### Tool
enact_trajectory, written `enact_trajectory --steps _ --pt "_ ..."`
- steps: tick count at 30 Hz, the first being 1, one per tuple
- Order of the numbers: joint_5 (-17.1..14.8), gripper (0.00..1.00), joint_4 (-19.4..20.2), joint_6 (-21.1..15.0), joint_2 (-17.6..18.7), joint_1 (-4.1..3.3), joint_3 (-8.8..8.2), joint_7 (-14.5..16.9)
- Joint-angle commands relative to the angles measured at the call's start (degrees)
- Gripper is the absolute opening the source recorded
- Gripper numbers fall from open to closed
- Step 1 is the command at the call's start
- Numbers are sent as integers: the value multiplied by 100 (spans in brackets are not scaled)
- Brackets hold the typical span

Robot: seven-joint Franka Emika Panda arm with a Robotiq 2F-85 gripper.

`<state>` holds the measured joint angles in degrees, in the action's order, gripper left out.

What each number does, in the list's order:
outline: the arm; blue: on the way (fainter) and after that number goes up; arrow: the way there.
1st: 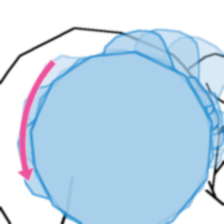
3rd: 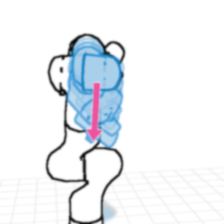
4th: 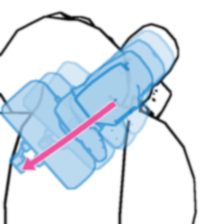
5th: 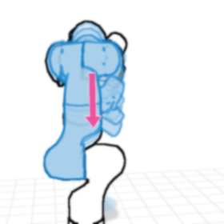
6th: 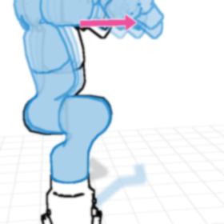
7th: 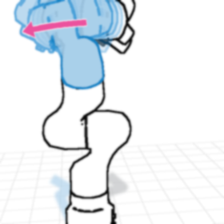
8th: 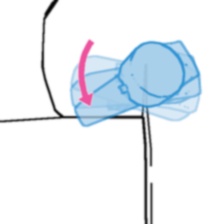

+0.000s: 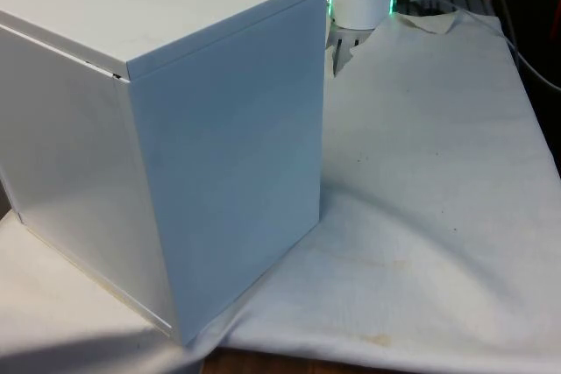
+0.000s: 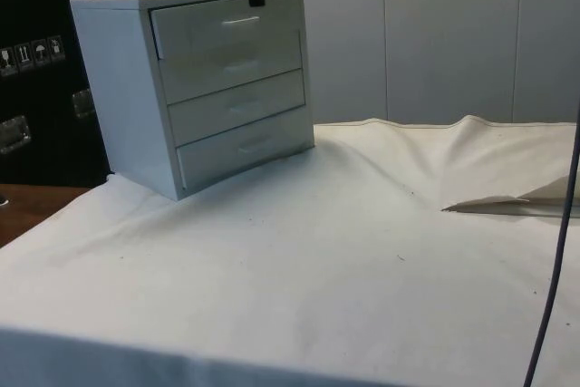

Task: Open the drawer, then close it.

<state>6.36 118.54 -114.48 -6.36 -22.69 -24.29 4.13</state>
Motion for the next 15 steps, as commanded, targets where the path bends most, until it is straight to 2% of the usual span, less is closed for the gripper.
enact_trajectory --steps 1,5,6,8,13,14,15 --pt "0 100 57 -74 -46 6 -6 69" --pt "-11 100 69 -97 -69 6 -46 321" --pt "0 100 29 -23 -34 6 -40 246" --pt "-17 100 63 -115 -74 6 -69 476" --pt "-34 100 57 -160 -80 6 -115 728" --pt "-17 100 29 -97 -46 6 -103 659" --pt "-34 100 57 -172 -80 6 -120 773"
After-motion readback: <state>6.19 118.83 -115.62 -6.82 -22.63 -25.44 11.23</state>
